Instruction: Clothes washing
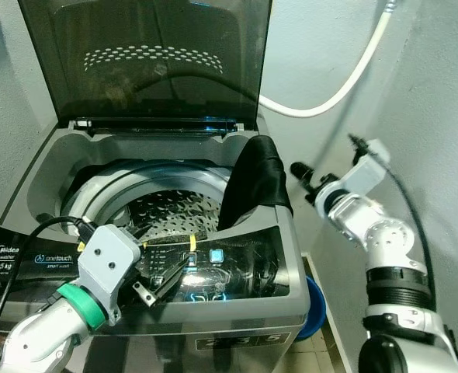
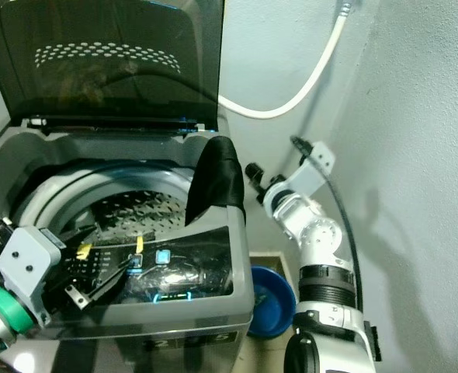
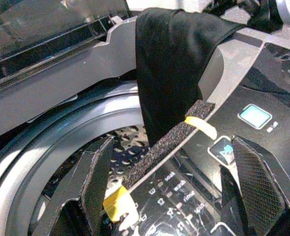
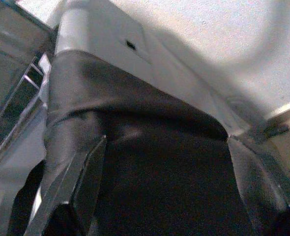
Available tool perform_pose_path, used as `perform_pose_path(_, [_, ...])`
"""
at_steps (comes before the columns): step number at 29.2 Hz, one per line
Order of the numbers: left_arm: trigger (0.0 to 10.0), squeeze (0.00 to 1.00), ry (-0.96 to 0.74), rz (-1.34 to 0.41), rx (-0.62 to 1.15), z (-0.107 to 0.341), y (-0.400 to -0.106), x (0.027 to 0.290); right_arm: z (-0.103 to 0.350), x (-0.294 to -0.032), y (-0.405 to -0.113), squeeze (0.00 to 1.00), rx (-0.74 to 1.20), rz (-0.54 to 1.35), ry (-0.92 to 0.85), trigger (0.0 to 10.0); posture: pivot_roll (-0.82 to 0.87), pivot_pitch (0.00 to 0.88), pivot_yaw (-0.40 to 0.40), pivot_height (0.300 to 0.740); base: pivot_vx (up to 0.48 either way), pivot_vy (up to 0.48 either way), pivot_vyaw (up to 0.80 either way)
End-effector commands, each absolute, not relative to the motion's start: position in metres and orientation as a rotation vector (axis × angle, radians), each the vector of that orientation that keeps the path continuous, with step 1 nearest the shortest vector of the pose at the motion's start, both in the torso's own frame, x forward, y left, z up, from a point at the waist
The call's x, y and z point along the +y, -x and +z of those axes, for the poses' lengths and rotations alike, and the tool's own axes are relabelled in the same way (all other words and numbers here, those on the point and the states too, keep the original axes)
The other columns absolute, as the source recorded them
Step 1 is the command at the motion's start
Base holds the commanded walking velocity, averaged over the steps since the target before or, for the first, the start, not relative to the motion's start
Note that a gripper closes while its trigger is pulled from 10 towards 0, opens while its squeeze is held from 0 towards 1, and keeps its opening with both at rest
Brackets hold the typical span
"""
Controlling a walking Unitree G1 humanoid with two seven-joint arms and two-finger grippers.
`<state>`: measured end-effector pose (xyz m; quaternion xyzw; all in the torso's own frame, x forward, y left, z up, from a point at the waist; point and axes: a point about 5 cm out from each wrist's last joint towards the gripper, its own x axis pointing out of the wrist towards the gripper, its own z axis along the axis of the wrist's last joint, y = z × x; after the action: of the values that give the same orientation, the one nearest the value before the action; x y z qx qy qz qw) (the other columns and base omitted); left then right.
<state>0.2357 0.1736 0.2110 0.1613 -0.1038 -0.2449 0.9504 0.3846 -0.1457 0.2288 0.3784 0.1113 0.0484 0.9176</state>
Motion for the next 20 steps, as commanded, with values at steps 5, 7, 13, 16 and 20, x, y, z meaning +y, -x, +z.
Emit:
perform_pose_path(5, [10.0, 0.0, -0.333, -0.497, -0.196, 0.207, -0.237, 0.174, 0.176, -0.123, -0.38, 0.0, 0.424, 0.078, -0.883, 10.0, 0.12, 0.065, 0.025, 0.74, 0.0, 0.0, 0.0])
perform_pose_path(7, [10.0, 0.0, -0.333, -0.496, -0.196, 0.207, -0.237, 0.174, 0.175, -0.119, -0.379, 0.0, 0.443, 0.09, -0.922, 10.0, 0.12, 0.065, 0.025, 0.74, 0.0, 0.0, 0.0])
perform_pose_path(13, [10.0, 0.0, -0.333, -0.495, -0.196, 0.207, -0.237, 0.174, 0.191, -0.103, -0.378, 0.0, 0.484, 0.162, -1.104, 10.0, 0.12, 0.061, 0.025, 0.74, 0.0, 0.0, 0.0])
perform_pose_path(16, [10.0, 0.0, -0.333, -0.496, -0.196, 0.207, -0.237, 0.174, 0.207, -0.096, -0.378, 0.0, 0.484, 0.217, -1.188, 10.0, 0.12, 0.059, 0.024, 0.74, 0.0, 0.0, 0.0])
perform_pose_path(20, [10.0, 0.0, -0.333, -0.496, -0.198, 0.206, -0.237, 0.173, 0.234, -0.088, -0.379, 0.0, 0.464, 0.298, -1.252, 10.0, 0.11, 0.057, 0.022, 0.74, 0.0, 0.0, 0.0])
